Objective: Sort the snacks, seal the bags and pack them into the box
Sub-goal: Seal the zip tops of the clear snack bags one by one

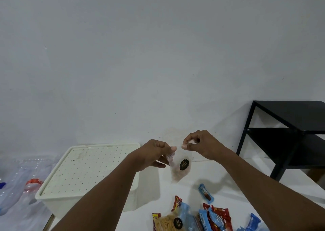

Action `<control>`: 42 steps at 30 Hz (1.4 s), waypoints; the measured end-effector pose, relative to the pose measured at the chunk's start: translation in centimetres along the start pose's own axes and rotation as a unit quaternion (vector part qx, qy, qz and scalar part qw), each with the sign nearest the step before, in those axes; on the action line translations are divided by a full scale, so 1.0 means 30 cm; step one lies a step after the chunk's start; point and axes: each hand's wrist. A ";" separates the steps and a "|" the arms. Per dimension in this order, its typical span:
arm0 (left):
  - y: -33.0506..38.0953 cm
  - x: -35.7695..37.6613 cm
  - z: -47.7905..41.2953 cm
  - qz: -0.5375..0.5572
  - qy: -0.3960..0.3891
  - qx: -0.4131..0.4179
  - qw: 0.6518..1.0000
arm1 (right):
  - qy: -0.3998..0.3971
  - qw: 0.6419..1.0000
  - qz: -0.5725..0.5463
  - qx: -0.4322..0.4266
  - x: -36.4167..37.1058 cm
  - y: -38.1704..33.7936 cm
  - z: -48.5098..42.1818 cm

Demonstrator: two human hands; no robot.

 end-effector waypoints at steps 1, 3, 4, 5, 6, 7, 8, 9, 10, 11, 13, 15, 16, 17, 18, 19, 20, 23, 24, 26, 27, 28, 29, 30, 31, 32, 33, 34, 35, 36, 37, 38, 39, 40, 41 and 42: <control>0.001 0.005 -0.002 0.000 -0.006 -0.002 1.000 | 0.005 1.000 -0.006 -0.002 0.000 -0.005 0.000; 0.002 0.012 -0.003 0.015 -0.016 -0.003 1.000 | 0.013 0.999 -0.038 0.003 -0.001 -0.011 0.005; 0.001 0.012 -0.005 0.029 -0.021 -0.004 0.999 | 0.015 0.998 -0.058 0.009 0.000 -0.015 0.009; -0.001 0.013 -0.004 0.045 -0.027 -0.005 0.999 | 0.014 0.997 -0.076 0.014 0.002 -0.017 0.014; -0.002 0.014 -0.004 0.063 -0.035 -0.007 0.997 | 0.012 0.995 -0.094 0.021 0.004 -0.021 0.020; -0.003 0.016 -0.003 0.079 -0.042 -0.010 0.996 | 0.012 0.993 -0.115 0.029 0.007 -0.024 0.025; -0.005 0.021 -0.003 0.092 -0.048 -0.013 0.995 | 0.013 0.989 -0.139 0.038 0.013 -0.024 0.028; -0.007 0.028 -0.003 0.100 -0.050 -0.014 0.994 | 0.012 0.985 -0.167 0.048 0.020 -0.024 0.030; -0.008 0.037 -0.003 0.102 -0.051 -0.014 0.993 | 0.010 0.979 -0.196 0.062 0.028 -0.024 0.031; -0.010 0.048 -0.004 0.101 -0.049 -0.012 0.994 | 0.006 0.971 -0.226 0.076 0.037 -0.022 0.033; -0.015 0.069 -0.010 0.093 -0.039 -0.006 0.995 | -0.001 0.955 -0.279 0.100 0.058 -0.020 0.039; -0.021 0.090 -0.015 0.084 -0.019 0.002 0.996 | -0.008 0.944 -0.310 0.116 0.076 -0.018 0.046; -0.025 0.098 -0.018 0.081 -0.008 0.005 0.997 | -0.011 0.940 -0.317 0.123 0.084 -0.016 0.048; -0.029 0.104 -0.020 0.080 0.000 0.007 0.997 | -0.011 0.937 -0.324 0.130 0.091 -0.012 0.049; -0.032 0.109 -0.022 0.081 0.005 0.008 0.997 | -0.008 0.933 -0.334 0.135 0.097 -0.007 0.049; -0.034 0.113 -0.024 0.084 0.009 0.008 0.996 | -0.004 0.927 -0.347 0.139 0.101 -0.002 0.048; -0.034 0.115 -0.026 0.088 0.013 0.006 0.996 | 0.001 0.921 -0.362 0.142 0.104 0.002 0.047; -0.035 0.117 -0.031 0.103 0.028 0.000 0.994 | 0.022 0.907 -0.397 0.141 0.108 0.005 0.044; -0.036 0.115 -0.033 0.111 0.034 -0.001 0.993 | 0.030 0.905 -0.401 0.138 0.108 0.003 0.043; -0.040 0.111 -0.035 0.117 0.043 -0.001 0.992 | 0.041 0.908 -0.396 0.133 0.107 -0.002 0.039; -0.042 0.108 -0.035 0.111 0.047 0.001 0.993 | 0.046 0.910 -0.391 0.130 0.106 -0.004 0.038; -0.044 0.107 -0.038 0.099 0.053 0.005 0.994 | 0.050 0.912 -0.386 0.128 0.106 -0.005 0.036; -0.045 0.106 -0.040 0.082 0.060 0.012 0.995 | 0.054 0.914 -0.380 0.127 0.106 -0.005 0.034; -0.045 0.106 -0.042 0.062 0.068 0.020 0.996 | 0.058 0.917 -0.375 0.125 0.106 -0.003 0.033; -0.044 0.107 -0.044 0.039 0.077 0.029 0.996 | 0.061 0.920 -0.367 0.124 0.106 -0.001 0.033; -0.044 0.107 -0.045 0.018 0.086 0.038 0.995 | 0.063 0.923 -0.359 0.122 0.107 0.003 0.032; -0.043 0.106 -0.047 -0.001 0.093 0.047 0.995 | 0.065 0.927 -0.350 0.120 0.107 0.006 0.032; -0.045 0.104 -0.049 -0.017 0.099 0.054 0.993 | 0.067 0.930 -0.342 0.118 0.108 0.008 0.031; -0.047 0.103 -0.051 -0.031 0.105 0.060 0.992 | 0.069 0.932 -0.336 0.117 0.109 0.009 0.030; -0.049 0.102 -0.053 -0.044 0.111 0.065 0.991 | 0.071 0.934 -0.330 0.116 0.110 0.009 0.029; -0.052 0.101 -0.056 -0.054 0.118 0.070 0.989 | 0.073 0.936 -0.325 0.114 0.112 0.010 0.029; -0.054 0.100 -0.059 -0.062 0.124 0.075 0.987 | 0.076 0.938 -0.319 0.112 0.113 0.009 0.028; -0.056 0.099 -0.061 -0.067 0.130 0.081 0.986 | 0.078 0.940 -0.315 0.110 0.114 0.009 0.027; -0.058 0.098 -0.064 -0.074 0.135 0.085 0.984 | 0.081 0.941 -0.310 0.107 0.115 0.009 0.027; -0.060 0.098 -0.066 -0.081 0.138 0.088 0.983 | 0.083 0.942 -0.307 0.104 0.115 0.009 0.027; -0.062 0.098 -0.069 -0.089 0.141 0.089 0.982 | 0.084 0.944 -0.303 0.102 0.115 0.009 0.027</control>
Point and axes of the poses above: each hand's wrist, its own z-axis away from the middle knuckle, its own x-axis out of the palm, y = z × x, and after that the axes turned 1 degree about z, right-handed
